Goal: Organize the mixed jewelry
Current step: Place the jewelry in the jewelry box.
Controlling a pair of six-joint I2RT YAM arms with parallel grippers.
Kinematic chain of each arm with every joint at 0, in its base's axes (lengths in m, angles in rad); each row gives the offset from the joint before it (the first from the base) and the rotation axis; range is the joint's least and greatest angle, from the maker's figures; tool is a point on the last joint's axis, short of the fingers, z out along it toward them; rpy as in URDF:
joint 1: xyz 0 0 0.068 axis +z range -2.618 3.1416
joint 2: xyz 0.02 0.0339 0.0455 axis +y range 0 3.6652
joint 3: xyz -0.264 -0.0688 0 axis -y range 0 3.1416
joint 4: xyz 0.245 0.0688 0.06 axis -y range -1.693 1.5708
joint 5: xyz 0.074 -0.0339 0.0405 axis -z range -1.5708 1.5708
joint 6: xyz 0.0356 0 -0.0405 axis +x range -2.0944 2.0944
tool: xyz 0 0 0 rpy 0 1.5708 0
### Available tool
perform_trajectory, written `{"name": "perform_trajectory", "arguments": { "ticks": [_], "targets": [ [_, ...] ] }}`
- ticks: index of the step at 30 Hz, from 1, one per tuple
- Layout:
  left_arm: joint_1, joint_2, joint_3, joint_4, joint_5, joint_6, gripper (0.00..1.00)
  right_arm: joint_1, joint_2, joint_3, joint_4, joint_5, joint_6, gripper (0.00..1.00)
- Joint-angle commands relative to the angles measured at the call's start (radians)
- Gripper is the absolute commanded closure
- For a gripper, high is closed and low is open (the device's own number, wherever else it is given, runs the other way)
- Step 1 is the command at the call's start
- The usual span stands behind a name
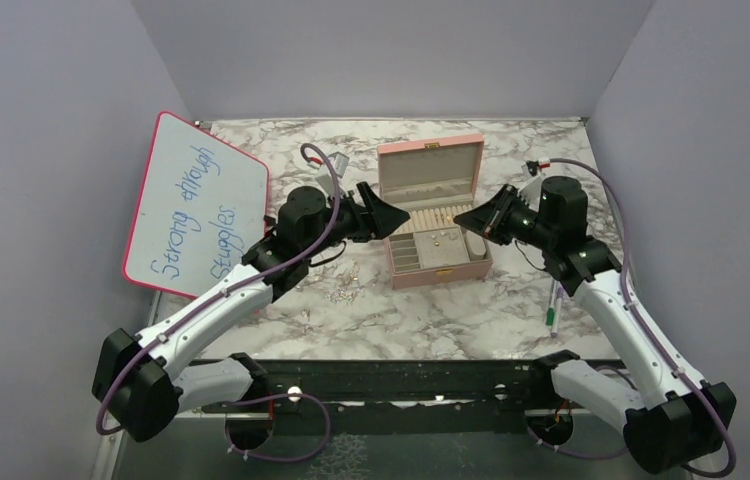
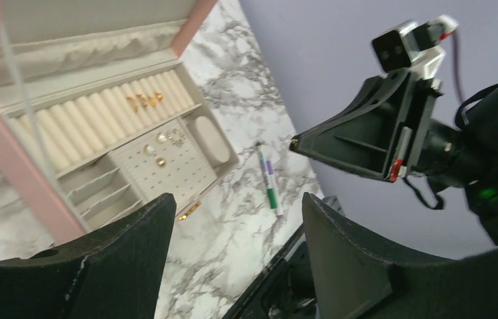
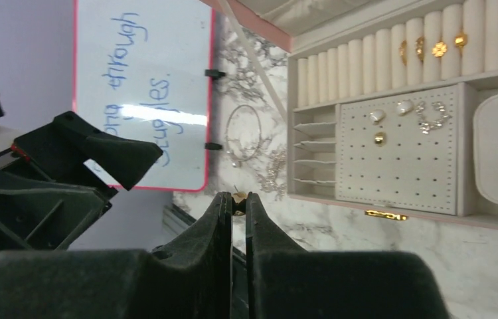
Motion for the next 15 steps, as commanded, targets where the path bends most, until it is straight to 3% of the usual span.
{"name": "perform_trajectory", "arguments": {
  "ticks": [1, 7, 15],
  "targets": [
    [0.001, -0.065, -0.028, -0.151, -0.103, 0.146, 0.27, -0.004, 0.058, 0.106, -0.266, 0.049, -0.281, 0.88],
    [0.0, -0.077, -0.021, -0.278, -0.149, 0.293, 0.21, -0.001, 0.196, 0.198, -0.4, 0.053, -0.433, 0.88],
    [0.001, -0.051, -0.035, -0.293, -0.241, 0.394, 0.2, 0.045, 0.352, 0.218, -0.379, 0.126, -0.484, 0.87]
  ]
}}
